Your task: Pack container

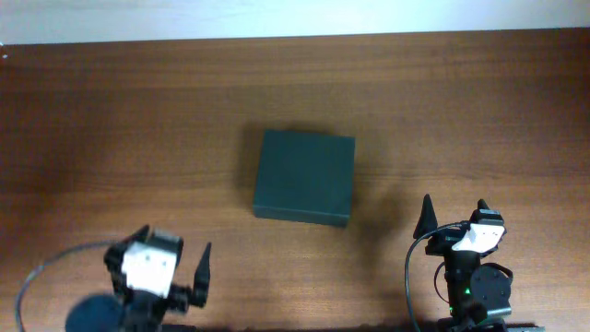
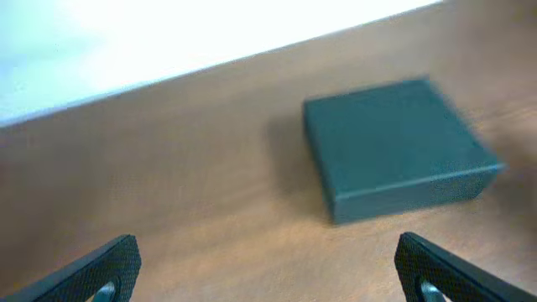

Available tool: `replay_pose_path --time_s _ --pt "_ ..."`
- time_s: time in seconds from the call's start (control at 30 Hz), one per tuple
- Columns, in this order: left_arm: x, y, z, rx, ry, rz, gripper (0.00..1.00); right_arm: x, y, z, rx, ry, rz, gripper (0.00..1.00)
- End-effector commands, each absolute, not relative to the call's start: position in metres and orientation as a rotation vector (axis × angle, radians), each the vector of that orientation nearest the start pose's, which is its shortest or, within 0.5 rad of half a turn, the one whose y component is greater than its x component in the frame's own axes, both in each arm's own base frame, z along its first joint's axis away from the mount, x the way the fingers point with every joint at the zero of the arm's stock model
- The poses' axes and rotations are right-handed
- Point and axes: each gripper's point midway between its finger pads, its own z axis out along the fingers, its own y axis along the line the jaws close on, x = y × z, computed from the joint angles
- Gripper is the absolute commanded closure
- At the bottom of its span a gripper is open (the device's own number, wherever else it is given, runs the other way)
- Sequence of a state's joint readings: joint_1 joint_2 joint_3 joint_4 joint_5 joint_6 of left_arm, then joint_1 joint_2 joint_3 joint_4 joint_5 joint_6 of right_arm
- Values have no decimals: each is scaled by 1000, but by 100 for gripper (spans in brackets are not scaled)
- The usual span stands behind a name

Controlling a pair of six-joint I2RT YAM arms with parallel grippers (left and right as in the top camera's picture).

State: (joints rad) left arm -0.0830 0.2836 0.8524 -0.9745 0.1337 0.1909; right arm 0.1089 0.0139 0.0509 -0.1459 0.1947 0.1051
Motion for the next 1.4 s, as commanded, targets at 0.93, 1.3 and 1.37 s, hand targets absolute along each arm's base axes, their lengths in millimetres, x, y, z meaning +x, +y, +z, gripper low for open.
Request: replay_pose_path --time_s 0.93,1.3,1.37 --pt "243 -34 158 226 1629 -35 1 242 -12 158 164 1668 -22 1" --pt "244 -34 158 224 1628 -32 1 242 -12 158 164 1668 -22 1" --pt "244 -34 158 224 1628 -32 1 242 -12 158 164 1668 -22 1"
